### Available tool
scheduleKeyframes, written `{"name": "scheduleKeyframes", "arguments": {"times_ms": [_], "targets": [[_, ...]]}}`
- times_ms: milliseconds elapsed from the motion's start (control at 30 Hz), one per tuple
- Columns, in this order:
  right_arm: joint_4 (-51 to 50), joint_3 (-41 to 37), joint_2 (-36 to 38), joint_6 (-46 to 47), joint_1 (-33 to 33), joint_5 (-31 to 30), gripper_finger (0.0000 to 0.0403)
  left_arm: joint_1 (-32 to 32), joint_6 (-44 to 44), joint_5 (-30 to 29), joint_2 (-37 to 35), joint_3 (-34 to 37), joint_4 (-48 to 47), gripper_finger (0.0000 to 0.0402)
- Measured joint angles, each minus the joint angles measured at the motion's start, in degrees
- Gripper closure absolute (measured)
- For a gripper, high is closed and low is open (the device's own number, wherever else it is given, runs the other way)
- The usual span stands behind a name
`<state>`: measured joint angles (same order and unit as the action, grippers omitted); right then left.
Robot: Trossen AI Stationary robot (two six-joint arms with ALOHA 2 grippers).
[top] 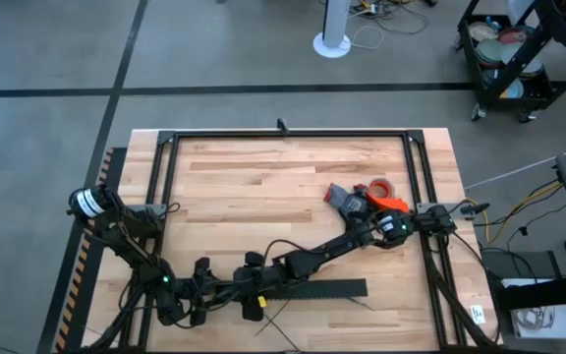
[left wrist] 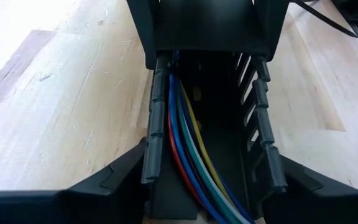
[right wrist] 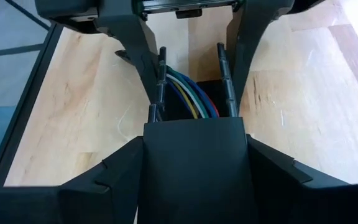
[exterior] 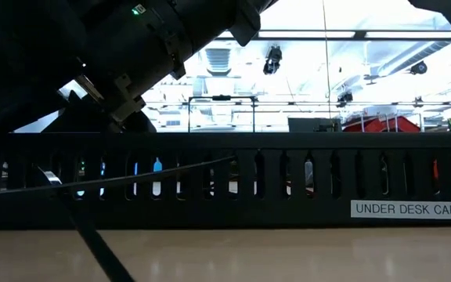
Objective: Ziptie cables
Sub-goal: Insert the black cable duct cover into the black cable duct
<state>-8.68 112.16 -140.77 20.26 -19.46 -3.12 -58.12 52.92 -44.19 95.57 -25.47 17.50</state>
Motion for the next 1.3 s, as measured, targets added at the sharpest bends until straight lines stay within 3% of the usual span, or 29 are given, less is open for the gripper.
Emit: {"name": "scheduleKeyframes", "arguments": {"times_ms": [267, 433, 1033, 1300], "targets": [[-3.67, 0.30, 0.09, 2.38, 1.24, -2.35, 0.0182, 0.48, -0.60, -1.33, 0.00, 0.10, -0.37, 0.0174], [-4.05, 0.28, 0.42, -1.08, 1.03, 0.85, 0.0189, 0.58, 0.89, -2.60, -1.14, 0.64, -3.36, 0.0181], [-1.27, -0.11, 0.07, -4.06, 1.48, 3.89, 0.0182, 2.94, -0.80, -1.12, -2.27, 2.03, 0.02, 0.0176], [-6.40, 0.35, 0.59, -0.42, 1.64, -1.17, 0.0185, 3.42, -3.88, -0.04, -2.68, 1.77, -0.32, 0.0178]]}}
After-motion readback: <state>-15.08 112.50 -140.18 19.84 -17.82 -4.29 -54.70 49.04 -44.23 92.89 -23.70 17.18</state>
